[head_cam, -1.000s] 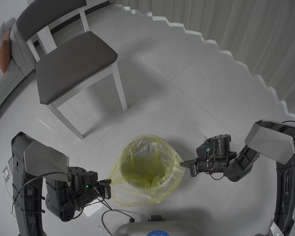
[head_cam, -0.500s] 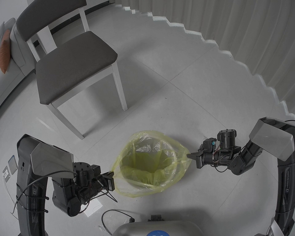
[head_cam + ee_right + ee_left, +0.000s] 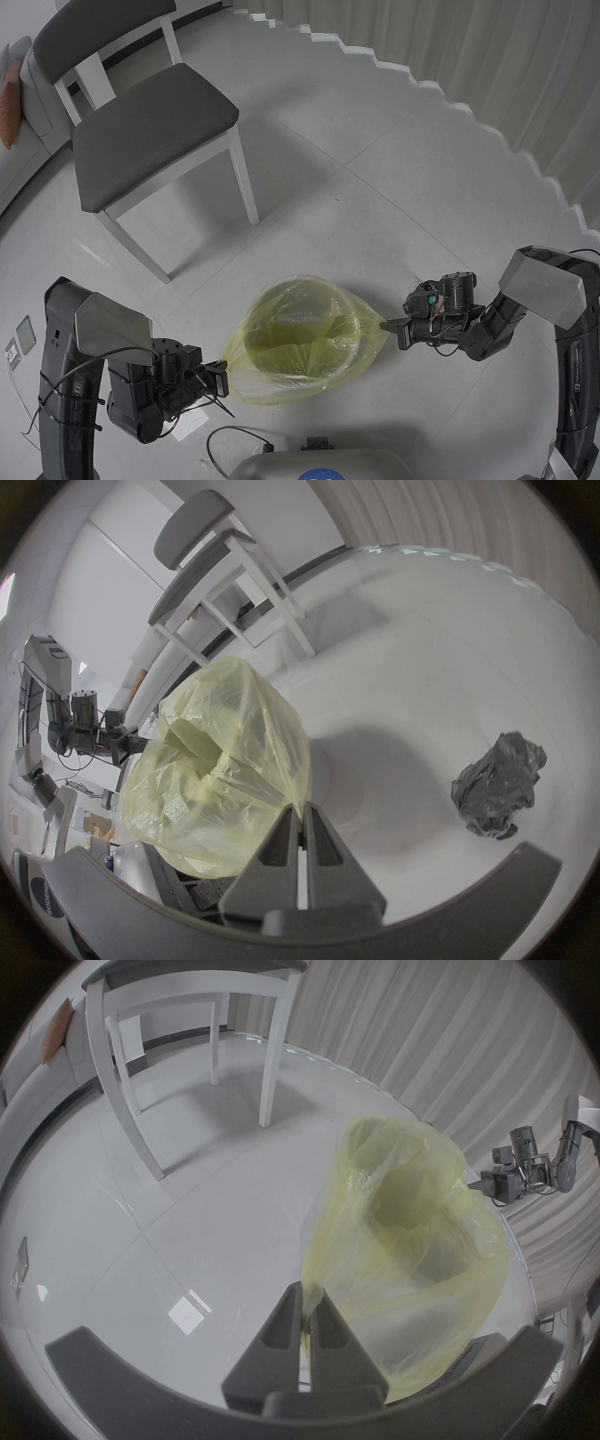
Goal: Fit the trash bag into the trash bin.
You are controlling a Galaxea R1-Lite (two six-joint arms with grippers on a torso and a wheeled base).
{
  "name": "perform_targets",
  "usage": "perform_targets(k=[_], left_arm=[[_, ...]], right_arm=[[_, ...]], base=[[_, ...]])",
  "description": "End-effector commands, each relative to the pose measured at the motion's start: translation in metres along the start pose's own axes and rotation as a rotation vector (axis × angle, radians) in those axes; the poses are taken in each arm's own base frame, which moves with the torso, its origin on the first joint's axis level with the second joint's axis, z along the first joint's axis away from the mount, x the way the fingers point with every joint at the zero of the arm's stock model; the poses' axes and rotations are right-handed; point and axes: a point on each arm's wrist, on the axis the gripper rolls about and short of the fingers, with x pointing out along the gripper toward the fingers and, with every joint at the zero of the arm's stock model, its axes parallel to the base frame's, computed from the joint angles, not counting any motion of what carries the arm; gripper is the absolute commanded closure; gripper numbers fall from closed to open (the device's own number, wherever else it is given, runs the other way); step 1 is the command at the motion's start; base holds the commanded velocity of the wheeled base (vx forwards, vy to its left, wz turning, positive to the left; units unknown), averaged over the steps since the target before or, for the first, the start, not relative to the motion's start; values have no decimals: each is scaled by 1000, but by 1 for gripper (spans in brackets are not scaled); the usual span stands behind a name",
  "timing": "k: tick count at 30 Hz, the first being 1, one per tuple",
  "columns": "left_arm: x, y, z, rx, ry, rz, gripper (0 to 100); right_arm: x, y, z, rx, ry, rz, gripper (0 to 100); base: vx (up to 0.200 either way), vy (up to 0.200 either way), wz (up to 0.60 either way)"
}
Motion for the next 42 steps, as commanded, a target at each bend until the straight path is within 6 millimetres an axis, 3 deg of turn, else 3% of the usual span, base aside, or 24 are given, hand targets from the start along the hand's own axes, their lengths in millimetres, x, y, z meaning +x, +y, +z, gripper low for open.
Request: perform_targets(k=[1, 6, 17, 28, 33, 42], left_arm=[[-9, -1, 4, -1, -12, -14, 100], [-11, -1, 0, -1, 11, -13, 100], [24, 16, -5, 22, -16, 22, 100], [40, 29, 14, 3, -81, 44, 100], [36, 27, 22, 0, -103, 42, 100], [19, 20, 17, -7, -75, 29, 100]], right_arm=[[-11, 2, 3, -3, 0, -6, 100], [-13, 3, 0, -1, 8, -7, 100], [10, -20, 0, 20, 17, -24, 100], [21, -38, 3, 24, -2, -43, 100], [19, -37, 5, 25, -3, -43, 100], [9, -21, 14, 7, -11, -25, 100]], base=[[0, 0, 0], [0, 0, 0], [0, 0, 0], [0, 0, 0], [0, 0, 0], [0, 0, 0]])
